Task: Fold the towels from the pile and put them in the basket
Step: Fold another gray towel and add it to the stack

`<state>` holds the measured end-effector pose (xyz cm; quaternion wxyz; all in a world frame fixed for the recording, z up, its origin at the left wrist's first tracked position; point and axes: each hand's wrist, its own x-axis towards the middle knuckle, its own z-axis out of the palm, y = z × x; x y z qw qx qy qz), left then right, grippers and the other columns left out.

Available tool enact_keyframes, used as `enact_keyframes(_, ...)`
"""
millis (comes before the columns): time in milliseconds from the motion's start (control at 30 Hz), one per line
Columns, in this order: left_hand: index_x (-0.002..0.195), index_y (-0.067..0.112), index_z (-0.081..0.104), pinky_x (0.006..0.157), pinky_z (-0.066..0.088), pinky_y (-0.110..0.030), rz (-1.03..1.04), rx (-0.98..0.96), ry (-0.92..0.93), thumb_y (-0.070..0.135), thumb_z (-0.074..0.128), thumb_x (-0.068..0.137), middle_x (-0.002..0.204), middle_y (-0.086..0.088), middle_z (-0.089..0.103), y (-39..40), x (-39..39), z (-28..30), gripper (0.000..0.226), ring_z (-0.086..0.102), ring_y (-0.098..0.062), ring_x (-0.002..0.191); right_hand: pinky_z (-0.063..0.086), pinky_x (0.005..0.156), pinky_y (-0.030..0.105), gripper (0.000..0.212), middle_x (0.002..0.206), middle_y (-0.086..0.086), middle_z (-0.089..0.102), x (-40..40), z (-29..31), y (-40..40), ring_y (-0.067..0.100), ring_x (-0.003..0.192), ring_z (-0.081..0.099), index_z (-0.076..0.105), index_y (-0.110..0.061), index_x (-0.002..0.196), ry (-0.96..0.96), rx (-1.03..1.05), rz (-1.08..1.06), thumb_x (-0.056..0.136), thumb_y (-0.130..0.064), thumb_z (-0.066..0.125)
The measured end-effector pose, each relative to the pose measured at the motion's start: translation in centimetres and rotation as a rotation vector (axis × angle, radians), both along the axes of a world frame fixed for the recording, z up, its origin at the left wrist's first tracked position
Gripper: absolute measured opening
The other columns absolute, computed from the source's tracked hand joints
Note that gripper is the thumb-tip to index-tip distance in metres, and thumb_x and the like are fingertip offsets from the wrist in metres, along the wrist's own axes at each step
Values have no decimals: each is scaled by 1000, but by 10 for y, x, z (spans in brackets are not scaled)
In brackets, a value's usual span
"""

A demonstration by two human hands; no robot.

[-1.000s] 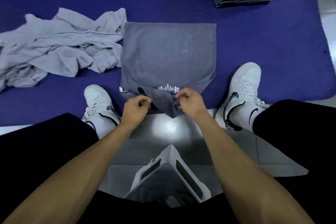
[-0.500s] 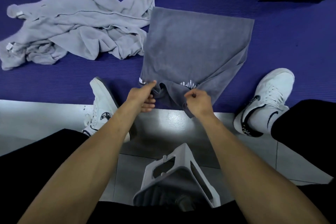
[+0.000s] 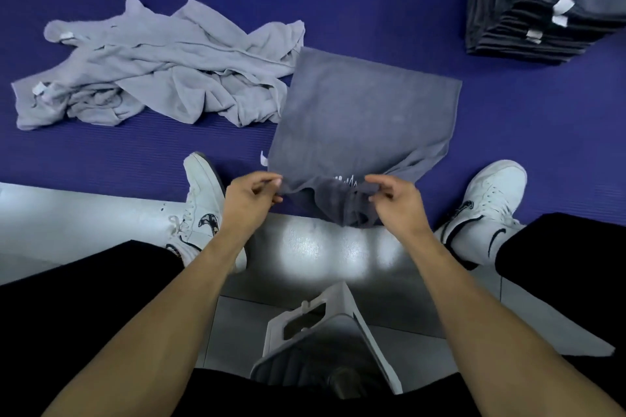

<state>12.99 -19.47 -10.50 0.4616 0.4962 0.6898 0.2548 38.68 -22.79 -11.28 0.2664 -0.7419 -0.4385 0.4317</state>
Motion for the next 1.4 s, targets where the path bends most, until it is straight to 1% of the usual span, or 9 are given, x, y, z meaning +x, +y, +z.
enact_keyframes(167, 116, 14, 71, 90, 53, -20, -305, 133, 150, 5, 72, 87, 99, -1, 75, 15, -1, 17, 30, 69, -4, 87, 48, 86, 24, 34, 103, 12, 69, 31, 20, -5, 22, 89, 63, 71, -8, 118, -305, 193, 148, 87, 3, 62)
enact_keyframes(267, 104, 14, 77, 75, 58, -40, -503, 452, 364, 17, 65, 89, 92, -5, 75, 25, -4, 30, 19, 69, -23, 80, 54, 74, 36, 24, 98, 6, 64, 48, 37, -8, 24, 90, 62, 75, -12, 111, -455, 303, 189, 88, -10, 70)
enact_keyframes(400, 94, 19, 78, 66, 56, -38, -769, 942, 696, 26, 51, 87, 103, -7, 71, 45, -10, 51, 29, 67, -30, 88, 56, 57, 38, 20, 104, 6, 63, 70, 60, -9, 25, 94, 56, 76, -12, 96, -671, 504, 404, 77, -5, 78)
enact_keyframes(533, 91, 15, 75, 72, 50, -34, -1151, 1239, 695, 3, 45, 84, 98, 3, 74, 69, -9, 84, 33, 68, -24, 88, 57, 51, 38, 23, 88, 3, 74, 94, 91, -6, 29, 76, 71, 76, -15, 98, -708, 577, 435, 78, -5, 69)
enact_keyframes(700, 90, 15, 77, 73, 43, -29, -1094, 1378, 646, 8, 46, 91, 91, 3, 76, 93, 6, 133, 32, 68, -20, 84, 57, 50, 38, 24, 89, -1, 76, 110, 138, 5, 22, 74, 73, 77, -15, 101, -730, 732, 342, 85, -11, 61)
enact_keyframes(833, 97, 23, 69, 55, 50, -28, -896, 1355, 613, 11, 49, 84, 81, 4, 73, 110, 29, 182, 27, 68, -22, 69, 60, 61, 38, 23, 93, 1, 77, 111, 191, 25, 26, 77, 73, 78, -15, 99, -756, 812, 217, 82, -14, 63)
enact_keyframes(1133, 94, 13, 79, 73, 56, -30, -289, 1321, 313, 17, 55, 85, 91, 0, 77, 104, 76, 337, 26, 69, -17, 83, 57, 70, 37, 22, 94, 8, 76, 96, 356, 50, 30, 79, 70, 76, -10, 103, -759, 1144, -64, 86, -13, 62)
enact_keyframes(1300, 92, 16, 80, 74, 55, -24, -292, 1041, 258, 4, 68, 85, 86, 5, 76, 96, 79, 354, 19, 66, -2, 72, 53, 82, 38, 22, 105, 5, 74, 100, 386, 43, 33, 102, 62, 76, -21, 106, -878, 704, 73, 92, -17, 59)
enact_keyframes(1400, 87, 21, 79, 76, 57, -33, -458, 815, 538, 11, 68, 82, 88, 7, 75, 123, 79, 351, 16, 69, -13, 82, 54, 84, 37, 22, 101, 4, 74, 111, 384, 55, 28, 100, 65, 78, -20, 99, -864, 520, 138, 88, -13, 59)
